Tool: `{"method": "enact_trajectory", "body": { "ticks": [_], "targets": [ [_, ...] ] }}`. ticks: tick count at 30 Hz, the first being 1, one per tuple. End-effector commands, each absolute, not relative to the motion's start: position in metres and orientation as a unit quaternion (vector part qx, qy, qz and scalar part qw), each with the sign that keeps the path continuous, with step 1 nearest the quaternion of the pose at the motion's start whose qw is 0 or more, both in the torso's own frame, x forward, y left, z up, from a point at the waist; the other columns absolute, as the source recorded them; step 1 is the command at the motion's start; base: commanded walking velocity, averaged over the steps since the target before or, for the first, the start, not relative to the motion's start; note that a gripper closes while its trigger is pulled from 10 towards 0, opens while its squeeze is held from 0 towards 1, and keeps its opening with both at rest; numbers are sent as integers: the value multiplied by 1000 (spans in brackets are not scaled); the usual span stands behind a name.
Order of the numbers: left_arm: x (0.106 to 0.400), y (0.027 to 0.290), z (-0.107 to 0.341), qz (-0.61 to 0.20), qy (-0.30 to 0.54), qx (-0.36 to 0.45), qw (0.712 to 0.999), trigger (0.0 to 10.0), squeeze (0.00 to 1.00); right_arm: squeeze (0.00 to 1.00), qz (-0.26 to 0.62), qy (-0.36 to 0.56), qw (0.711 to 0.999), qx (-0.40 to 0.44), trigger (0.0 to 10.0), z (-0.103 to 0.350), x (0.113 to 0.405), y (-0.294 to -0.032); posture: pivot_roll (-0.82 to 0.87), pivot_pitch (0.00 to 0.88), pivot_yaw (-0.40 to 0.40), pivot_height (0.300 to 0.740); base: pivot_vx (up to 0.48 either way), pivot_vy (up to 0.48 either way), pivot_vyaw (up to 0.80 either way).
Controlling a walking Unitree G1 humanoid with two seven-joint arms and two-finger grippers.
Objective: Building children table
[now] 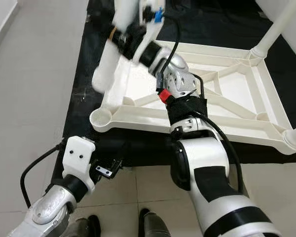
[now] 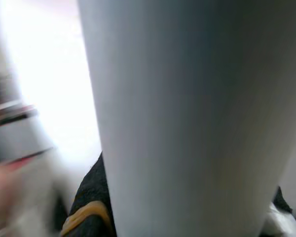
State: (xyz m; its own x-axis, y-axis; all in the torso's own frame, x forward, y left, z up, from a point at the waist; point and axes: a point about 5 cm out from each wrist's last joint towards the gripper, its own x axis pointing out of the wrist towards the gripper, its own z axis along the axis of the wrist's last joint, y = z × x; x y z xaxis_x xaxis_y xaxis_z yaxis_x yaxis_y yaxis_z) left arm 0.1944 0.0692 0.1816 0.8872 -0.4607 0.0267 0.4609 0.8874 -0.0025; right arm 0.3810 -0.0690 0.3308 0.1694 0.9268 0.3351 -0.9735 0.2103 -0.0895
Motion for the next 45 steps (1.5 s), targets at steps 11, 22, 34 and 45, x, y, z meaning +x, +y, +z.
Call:
{"method": "enact_trajectory", "body": {
  "ticks": [11, 22, 34, 45],
  "targets": [
    [180, 59, 182, -252, -5, -18, 968, 10000, 0, 0, 719, -125, 683, 31, 10000, 314, 372, -61, 122, 254, -102, 740, 0, 0, 0],
    [174, 57, 181, -250, 1, -25, 968, 10000, 0, 0, 716, -115, 687, -34, 10000, 313, 375, -68, 118, 262, -102, 740, 0, 0, 0],
    [175, 56, 180, -251, 0, -21, 968, 10000, 0, 0, 725, -110, 676, -79, 10000, 319, 374, -71, 114, 244, -101, 740, 0, 0, 0],
    [175, 55, 180, -252, -3, -20, 967, 10000, 0, 0, 768, -69, 629, -97, 10000, 290, 366, -48, 117, 230, -97, 740, 0, 0, 0]
  ]
}}
